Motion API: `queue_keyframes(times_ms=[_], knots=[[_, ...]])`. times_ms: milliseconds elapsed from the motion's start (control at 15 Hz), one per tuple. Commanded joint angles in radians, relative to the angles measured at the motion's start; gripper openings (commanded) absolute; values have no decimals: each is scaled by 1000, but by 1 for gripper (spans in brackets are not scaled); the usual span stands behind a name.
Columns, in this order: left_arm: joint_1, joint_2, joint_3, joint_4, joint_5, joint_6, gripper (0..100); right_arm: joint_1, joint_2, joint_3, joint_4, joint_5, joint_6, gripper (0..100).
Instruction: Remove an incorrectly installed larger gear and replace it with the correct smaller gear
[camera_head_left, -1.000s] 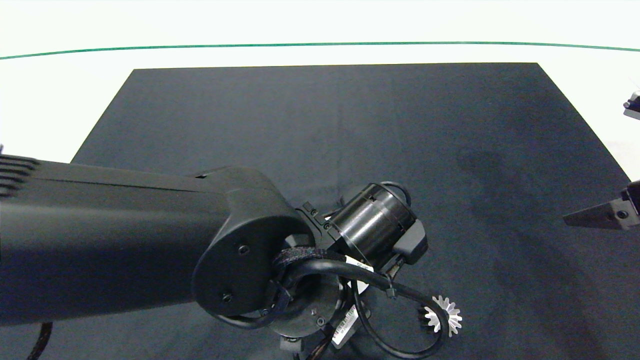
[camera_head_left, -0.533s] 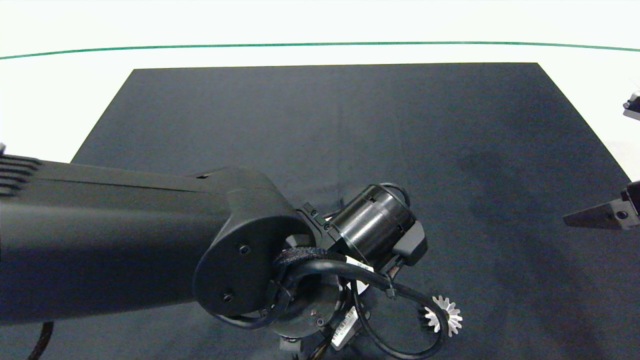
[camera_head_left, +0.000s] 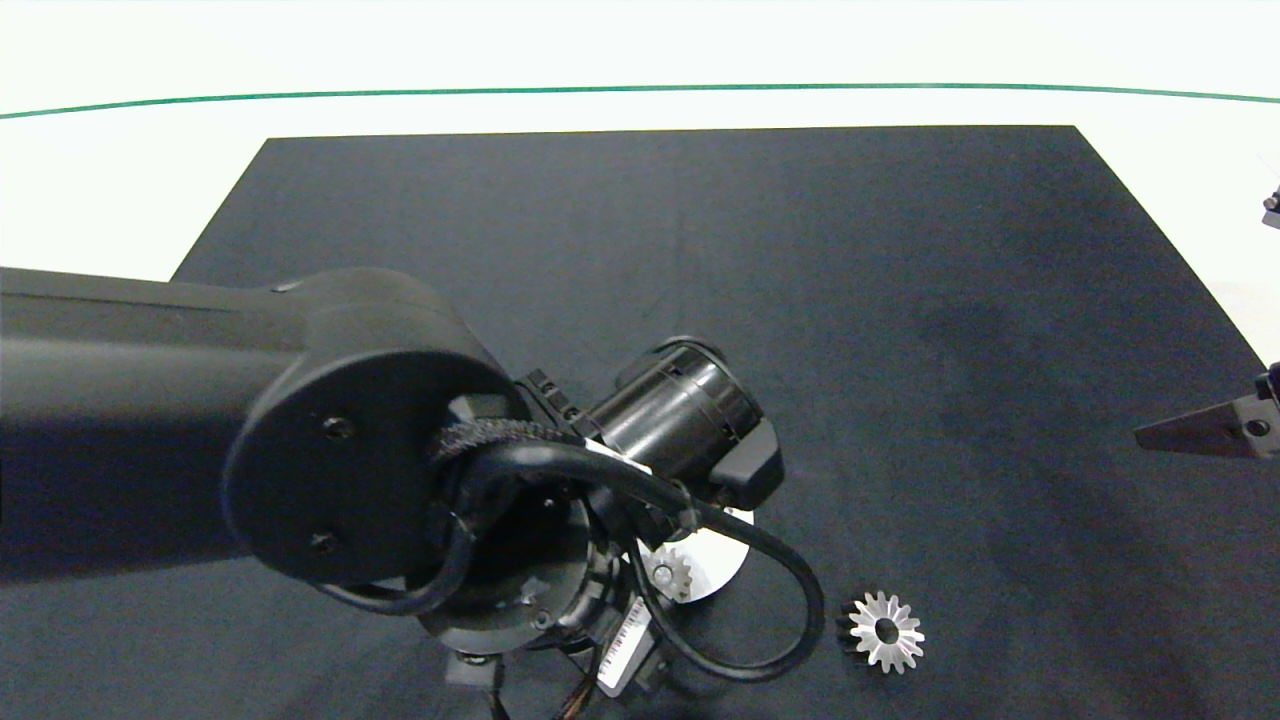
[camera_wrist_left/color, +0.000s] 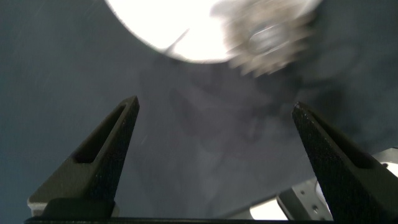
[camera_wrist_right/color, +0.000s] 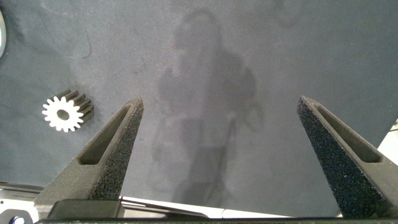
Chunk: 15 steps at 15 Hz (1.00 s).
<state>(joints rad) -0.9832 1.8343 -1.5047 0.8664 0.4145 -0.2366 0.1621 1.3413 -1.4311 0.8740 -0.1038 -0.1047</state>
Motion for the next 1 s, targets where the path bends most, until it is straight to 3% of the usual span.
queue_keyframes(times_ms=[67, 133, 200, 400, 600, 667, 800, 1000], knots=[[74, -64, 0, 68, 3, -107, 100, 2, -1, 3, 5, 0, -1, 100], [104, -81, -3, 89, 3, -158, 100, 4, -1, 4, 5, 0, -1, 100], [140, -109, -3, 105, 3, -178, 100, 5, 1, 6, 5, 0, -1, 100], [253, -182, -29, 115, 3, -207, 100, 7, 6, 8, 8, 0, -4, 100], [348, -236, -135, 241, 3, -240, 100, 14, 7, 12, 10, 0, -4, 100], [367, -253, -197, 315, 3, -274, 100, 17, 7, 18, 6, -2, -4, 100], [367, -257, -243, 349, 3, -336, 100, 39, 7, 20, 8, -2, -4, 100], [365, -247, -235, 350, 3, -362, 100, 48, 10, 27, 6, -5, -4, 100]])
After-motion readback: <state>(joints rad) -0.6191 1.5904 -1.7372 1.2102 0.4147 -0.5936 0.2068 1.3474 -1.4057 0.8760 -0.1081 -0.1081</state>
